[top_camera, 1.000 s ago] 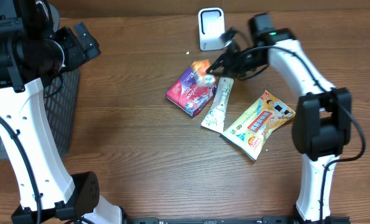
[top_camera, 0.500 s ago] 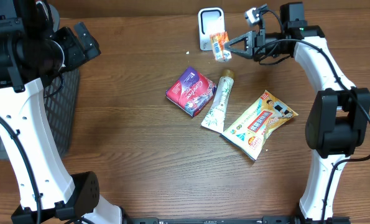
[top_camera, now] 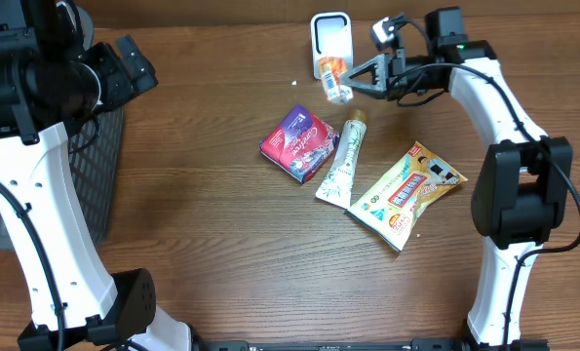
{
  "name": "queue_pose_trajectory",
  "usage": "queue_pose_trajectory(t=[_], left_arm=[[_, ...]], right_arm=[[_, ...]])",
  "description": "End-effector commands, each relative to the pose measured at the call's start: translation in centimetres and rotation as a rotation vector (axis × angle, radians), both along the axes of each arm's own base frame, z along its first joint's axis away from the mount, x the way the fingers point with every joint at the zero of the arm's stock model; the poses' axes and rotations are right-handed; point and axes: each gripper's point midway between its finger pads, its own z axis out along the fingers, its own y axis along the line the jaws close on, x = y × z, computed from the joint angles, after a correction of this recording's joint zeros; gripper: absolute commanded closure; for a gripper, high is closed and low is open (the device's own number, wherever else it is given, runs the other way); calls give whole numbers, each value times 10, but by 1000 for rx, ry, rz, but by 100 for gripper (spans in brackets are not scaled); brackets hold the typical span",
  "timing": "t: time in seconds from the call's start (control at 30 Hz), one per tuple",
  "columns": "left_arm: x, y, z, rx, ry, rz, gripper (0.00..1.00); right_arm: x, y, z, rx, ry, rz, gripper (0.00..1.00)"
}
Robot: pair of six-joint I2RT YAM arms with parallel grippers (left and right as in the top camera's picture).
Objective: Scan the item barcode
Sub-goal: 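Hold the orange box in front of the scanner face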
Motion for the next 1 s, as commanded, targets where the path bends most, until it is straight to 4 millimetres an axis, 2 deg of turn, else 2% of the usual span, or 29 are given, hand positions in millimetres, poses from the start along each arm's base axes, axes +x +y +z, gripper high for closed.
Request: queue_pose_trajectory(t=[0.0, 0.97], left_arm=[[0, 1, -1, 3, 2, 5, 0], [0, 1, -1, 3, 2, 5, 1]], right_arm=[[-2, 3, 13, 32, -11, 22, 96], [3, 4, 16, 39, -78, 23, 96]])
